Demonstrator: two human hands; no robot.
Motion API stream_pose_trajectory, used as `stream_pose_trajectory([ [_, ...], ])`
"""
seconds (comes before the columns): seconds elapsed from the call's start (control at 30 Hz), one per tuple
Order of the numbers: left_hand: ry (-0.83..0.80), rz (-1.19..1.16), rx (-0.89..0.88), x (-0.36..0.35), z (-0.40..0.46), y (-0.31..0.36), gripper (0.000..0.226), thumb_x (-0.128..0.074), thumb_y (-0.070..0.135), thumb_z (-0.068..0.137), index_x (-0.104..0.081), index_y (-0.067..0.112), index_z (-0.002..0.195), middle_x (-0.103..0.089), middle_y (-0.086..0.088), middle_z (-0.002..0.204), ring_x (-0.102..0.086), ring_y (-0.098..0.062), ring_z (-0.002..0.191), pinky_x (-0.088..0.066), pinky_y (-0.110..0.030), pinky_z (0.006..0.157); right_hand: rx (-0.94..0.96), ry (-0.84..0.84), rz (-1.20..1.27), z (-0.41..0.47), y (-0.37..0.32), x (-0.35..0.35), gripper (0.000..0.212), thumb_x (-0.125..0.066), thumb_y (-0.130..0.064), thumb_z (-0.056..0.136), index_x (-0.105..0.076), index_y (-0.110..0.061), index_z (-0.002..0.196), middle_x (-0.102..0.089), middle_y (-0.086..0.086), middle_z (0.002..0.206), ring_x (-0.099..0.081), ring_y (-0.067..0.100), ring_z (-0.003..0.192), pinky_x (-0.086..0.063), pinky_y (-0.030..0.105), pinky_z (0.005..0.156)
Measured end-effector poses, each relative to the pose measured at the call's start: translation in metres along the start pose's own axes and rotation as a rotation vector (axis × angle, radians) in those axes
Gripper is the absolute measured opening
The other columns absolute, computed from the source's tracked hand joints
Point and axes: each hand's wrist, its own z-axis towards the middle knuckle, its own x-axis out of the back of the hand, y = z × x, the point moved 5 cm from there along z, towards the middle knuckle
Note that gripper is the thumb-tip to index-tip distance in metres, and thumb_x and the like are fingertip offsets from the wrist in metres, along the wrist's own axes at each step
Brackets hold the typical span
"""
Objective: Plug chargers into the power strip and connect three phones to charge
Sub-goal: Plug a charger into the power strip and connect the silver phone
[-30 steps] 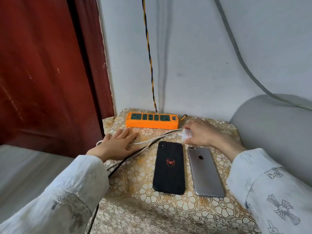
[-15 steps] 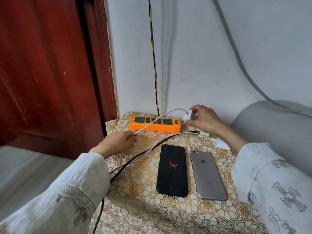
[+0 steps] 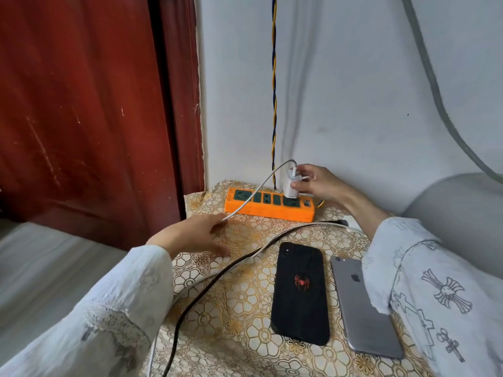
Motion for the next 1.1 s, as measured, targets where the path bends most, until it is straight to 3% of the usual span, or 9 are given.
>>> stream_pose_trajectory([
  [0.1, -0.053, 0.04, -0.008, -0.004, -0.003, 0.002, 0.085, -0.064, 0.044, 0.078, -0.015, 0.026, 0.145, -0.023, 0.004, 0.153, -0.03, -0.018, 0.137, -0.024, -0.024, 0.107, -0.007, -0.045, 0.033, -0.001, 0.004, 0.0, 0.045, -0.058, -0.01, 0.085, -0.045, -0.011, 0.128, -0.048, 0.008, 0.134, -0.05, 0.021, 0.116, -0.04, 0.036, 0.101],
  [0.23, -0.081, 0.062, -0.011, -0.005, -0.005, 0.004, 0.085, -0.06, 0.044, 0.082, -0.008, 0.026, 0.146, -0.01, 0.003, 0.156, -0.022, -0.019, 0.14, -0.019, -0.027, 0.111, -0.002, -0.05, 0.04, -0.002, 0.008, -0.002, 0.045, -0.059, -0.009, 0.085, -0.045, -0.008, 0.127, -0.047, 0.009, 0.134, -0.05, 0.019, 0.113, -0.044, 0.031, 0.093],
  [0.3, -0.082, 0.064, -0.006, -0.005, -0.006, 0.005, 0.085, -0.06, 0.044, 0.082, -0.008, 0.026, 0.146, -0.01, 0.003, 0.157, -0.022, -0.019, 0.141, -0.018, -0.027, 0.111, 0.011, -0.037, -0.023, -0.002, 0.01, -0.003, 0.047, -0.062, -0.011, 0.082, -0.046, -0.009, 0.126, -0.05, 0.009, 0.131, -0.05, 0.017, 0.111, -0.043, 0.03, 0.092],
  [0.43, -0.076, 0.059, -0.002, -0.005, -0.006, 0.004, 0.084, -0.06, 0.045, 0.081, -0.01, 0.028, 0.145, -0.012, 0.005, 0.156, -0.023, -0.019, 0.14, -0.02, -0.028, 0.111, 0.02, -0.039, -0.099, -0.002, 0.013, -0.007, 0.054, -0.066, -0.013, 0.08, -0.043, -0.01, 0.128, -0.05, 0.009, 0.133, -0.048, 0.022, 0.12, -0.038, 0.041, 0.104],
  [0.9, -0.03, 0.012, 0.045, -0.008, -0.002, -0.003, 0.085, -0.065, 0.045, 0.077, -0.014, 0.031, 0.145, -0.032, 0.001, 0.15, -0.035, -0.021, 0.133, -0.028, -0.028, 0.105, 0.02, -0.062, -0.231, 0.007, 0.012, -0.011, 0.06, -0.067, -0.016, 0.078, -0.042, -0.014, 0.132, -0.048, 0.008, 0.137, -0.046, 0.023, 0.123, -0.034, 0.033, 0.1],
  [1.1, -0.007, -0.073, 0.017, -0.007, -0.004, -0.003, 0.083, -0.068, 0.041, 0.076, -0.021, 0.029, 0.144, -0.035, 0.004, 0.148, -0.037, -0.017, 0.131, -0.029, -0.028, 0.106, -0.029, -0.08, -0.152, 0.001, 0.014, -0.011, 0.063, -0.067, -0.016, 0.078, -0.039, -0.013, 0.134, -0.046, 0.008, 0.139, -0.044, 0.022, 0.125, -0.033, 0.041, 0.107],
])
